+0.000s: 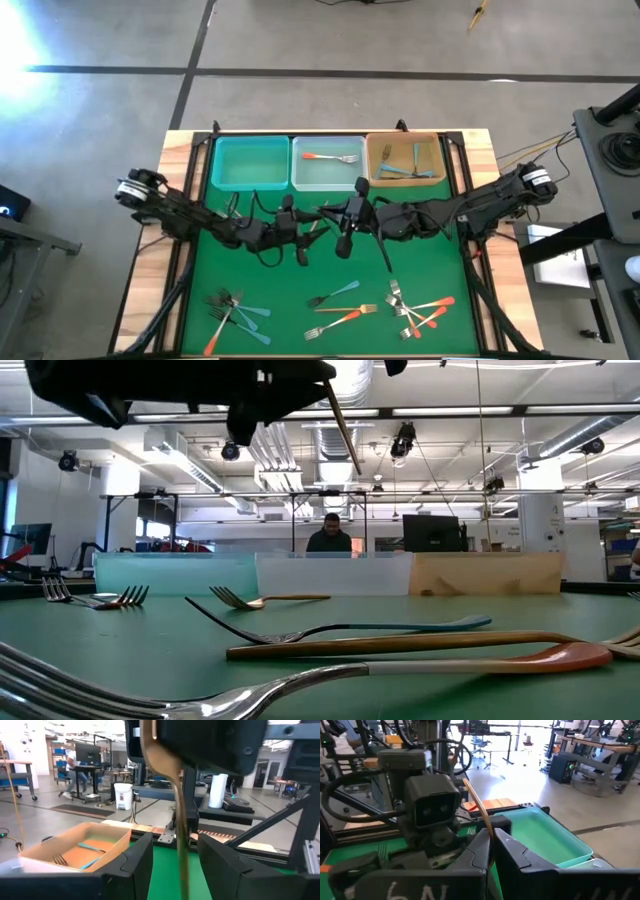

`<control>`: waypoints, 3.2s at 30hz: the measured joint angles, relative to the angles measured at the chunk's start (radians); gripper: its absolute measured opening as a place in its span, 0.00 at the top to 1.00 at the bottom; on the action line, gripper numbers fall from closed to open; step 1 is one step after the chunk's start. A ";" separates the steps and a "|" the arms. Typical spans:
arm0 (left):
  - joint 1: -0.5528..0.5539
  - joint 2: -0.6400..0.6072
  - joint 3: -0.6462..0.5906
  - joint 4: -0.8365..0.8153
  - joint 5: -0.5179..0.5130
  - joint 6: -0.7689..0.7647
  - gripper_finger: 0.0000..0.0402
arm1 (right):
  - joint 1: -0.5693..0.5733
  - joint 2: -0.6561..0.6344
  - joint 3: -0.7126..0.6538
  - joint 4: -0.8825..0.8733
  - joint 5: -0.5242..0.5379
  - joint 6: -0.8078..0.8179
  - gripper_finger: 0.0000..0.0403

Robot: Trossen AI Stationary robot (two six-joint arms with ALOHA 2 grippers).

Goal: Sort silverware by color (type)
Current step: Put the gold fork into the blue bin, then put the orange fork into the white bin

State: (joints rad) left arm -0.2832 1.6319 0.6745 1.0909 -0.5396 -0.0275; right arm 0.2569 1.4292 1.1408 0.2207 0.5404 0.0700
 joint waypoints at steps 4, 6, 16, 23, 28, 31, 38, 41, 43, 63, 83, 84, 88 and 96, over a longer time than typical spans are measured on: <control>0.000 0.035 0.060 -0.012 0.012 0.018 0.66 | 0.000 0.000 0.000 0.003 -0.002 0.000 0.98; 0.000 0.048 0.086 -0.031 0.013 0.019 0.67 | 0.000 0.000 0.000 0.002 -0.001 0.000 0.98; -0.004 0.002 0.077 -0.174 0.032 -0.001 0.96 | 0.004 -0.012 0.000 -0.017 -0.010 -0.006 0.98; -0.004 -0.042 0.052 -0.193 0.033 -0.008 0.98 | 0.003 -0.015 0.001 -0.020 -0.004 -0.003 0.98; 0.003 -0.070 0.036 -0.211 0.032 0.006 0.99 | 0.002 -0.018 0.001 -0.020 0.002 -0.002 0.97; 0.019 -0.115 0.034 -0.272 0.031 0.008 0.99 | -0.004 -0.034 0.001 -0.042 0.010 0.006 0.91; 0.054 -0.256 0.034 -0.475 0.016 0.045 0.99 | -0.017 -0.096 0.000 -0.170 0.015 0.078 0.69; 0.090 -0.355 0.034 -0.673 -0.065 0.066 0.99 | -0.018 -0.133 0.000 -0.282 0.015 0.132 0.62; 0.131 -0.427 0.034 -0.861 -0.126 0.068 0.99 | -0.018 -0.154 0.000 -0.373 0.015 0.187 0.59; 1.362 -0.400 0.034 -1.304 0.798 0.113 0.92 | -0.103 -0.083 -0.001 -0.823 0.036 0.260 0.67; 1.160 -0.342 0.406 -1.880 0.849 0.176 0.88 | -0.120 -0.046 -0.001 -0.887 0.036 0.271 0.67; 1.121 -0.356 0.425 -1.897 0.852 0.161 0.88 | -0.120 -0.046 -0.001 -0.896 0.036 0.271 0.67; 0.919 -0.420 0.480 -1.942 0.872 0.082 0.88 | -0.120 -0.046 -0.001 -0.920 0.036 0.271 0.67; 0.462 -0.517 0.520 -2.027 0.615 -0.182 0.88 | -0.120 -0.046 -0.008 -0.982 0.037 0.270 0.67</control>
State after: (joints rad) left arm 0.1792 1.1145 1.1943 -0.9365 0.0758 -0.2095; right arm 0.1368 1.3830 1.1332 -0.7608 0.5774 0.3397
